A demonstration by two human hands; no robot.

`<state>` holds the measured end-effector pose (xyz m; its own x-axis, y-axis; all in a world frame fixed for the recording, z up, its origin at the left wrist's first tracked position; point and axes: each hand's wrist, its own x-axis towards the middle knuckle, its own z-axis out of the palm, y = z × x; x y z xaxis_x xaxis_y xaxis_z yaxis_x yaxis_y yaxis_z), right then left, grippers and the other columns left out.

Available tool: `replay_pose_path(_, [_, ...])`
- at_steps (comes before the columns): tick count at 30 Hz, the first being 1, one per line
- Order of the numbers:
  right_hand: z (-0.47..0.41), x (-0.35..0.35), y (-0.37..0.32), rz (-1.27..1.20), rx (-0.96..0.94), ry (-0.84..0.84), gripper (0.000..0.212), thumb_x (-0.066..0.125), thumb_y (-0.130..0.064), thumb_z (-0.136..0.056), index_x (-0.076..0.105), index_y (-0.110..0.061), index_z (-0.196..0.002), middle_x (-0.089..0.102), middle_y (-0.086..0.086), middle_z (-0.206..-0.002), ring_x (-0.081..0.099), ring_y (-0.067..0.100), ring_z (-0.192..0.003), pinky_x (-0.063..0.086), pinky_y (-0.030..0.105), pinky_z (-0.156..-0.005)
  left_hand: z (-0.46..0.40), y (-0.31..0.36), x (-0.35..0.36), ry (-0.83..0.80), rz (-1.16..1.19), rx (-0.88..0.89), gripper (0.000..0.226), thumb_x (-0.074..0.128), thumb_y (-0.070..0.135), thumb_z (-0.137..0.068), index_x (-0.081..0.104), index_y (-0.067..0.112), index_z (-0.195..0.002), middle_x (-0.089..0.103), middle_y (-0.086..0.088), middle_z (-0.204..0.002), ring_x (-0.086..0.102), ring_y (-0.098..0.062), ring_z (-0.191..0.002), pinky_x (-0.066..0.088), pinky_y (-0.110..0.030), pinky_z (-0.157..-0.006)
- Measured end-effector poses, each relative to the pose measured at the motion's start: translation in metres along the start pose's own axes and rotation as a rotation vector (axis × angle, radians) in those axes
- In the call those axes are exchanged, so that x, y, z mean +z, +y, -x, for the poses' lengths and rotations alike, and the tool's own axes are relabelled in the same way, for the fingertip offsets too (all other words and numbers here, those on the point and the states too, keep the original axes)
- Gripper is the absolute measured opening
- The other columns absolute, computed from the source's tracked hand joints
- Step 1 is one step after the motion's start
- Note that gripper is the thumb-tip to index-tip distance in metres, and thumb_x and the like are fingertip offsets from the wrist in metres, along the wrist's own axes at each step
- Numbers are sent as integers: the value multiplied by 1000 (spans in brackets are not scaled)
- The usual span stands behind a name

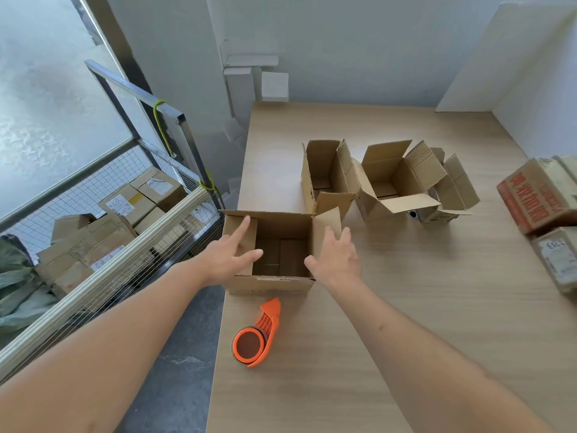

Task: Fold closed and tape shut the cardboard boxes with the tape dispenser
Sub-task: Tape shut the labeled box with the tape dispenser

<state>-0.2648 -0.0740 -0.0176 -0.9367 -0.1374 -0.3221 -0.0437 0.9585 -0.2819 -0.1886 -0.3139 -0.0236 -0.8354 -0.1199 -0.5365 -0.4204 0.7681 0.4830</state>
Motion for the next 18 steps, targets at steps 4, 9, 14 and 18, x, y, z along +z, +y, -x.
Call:
replay_pose_path(4, [13,8,-1,59,-109,141,61,71,-37,-88,44,-21,-140,36,12,-146,50,29,-120,49,35,-83,-11,5,2,103,-148,-83,90,49,56,-95,-26,63,-145,0,-15,-169,15,-50,-149,22,-63,-119])
replay_pose_path(9, [19,10,8,-39,-418,226,43,60,-35,-97,55,-23,-138,49,3,-134,59,21,-111,55,29,-87,-25,11,3,198,-98,-96,88,48,54,-97,-27,65,-143,-1,-15,-169,17,-52,-149,22,-59,-119])
replay_pose_path(14, [18,5,6,-232,-515,-212,86,44,-81,-87,19,-40,-158,41,-6,-158,46,19,-138,46,43,-108,-34,5,10,164,-102,-85,84,46,54,-98,-21,60,-150,1,-13,-168,28,-47,-146,30,-55,-118])
replay_pose_path(18, [15,11,7,-62,-482,-346,91,68,-63,-87,23,-33,-160,41,-4,-159,40,22,-144,41,44,-115,-37,2,6,273,-192,-49,65,40,51,-100,20,30,-159,41,-18,-155,45,-41,-134,38,-50,-108])
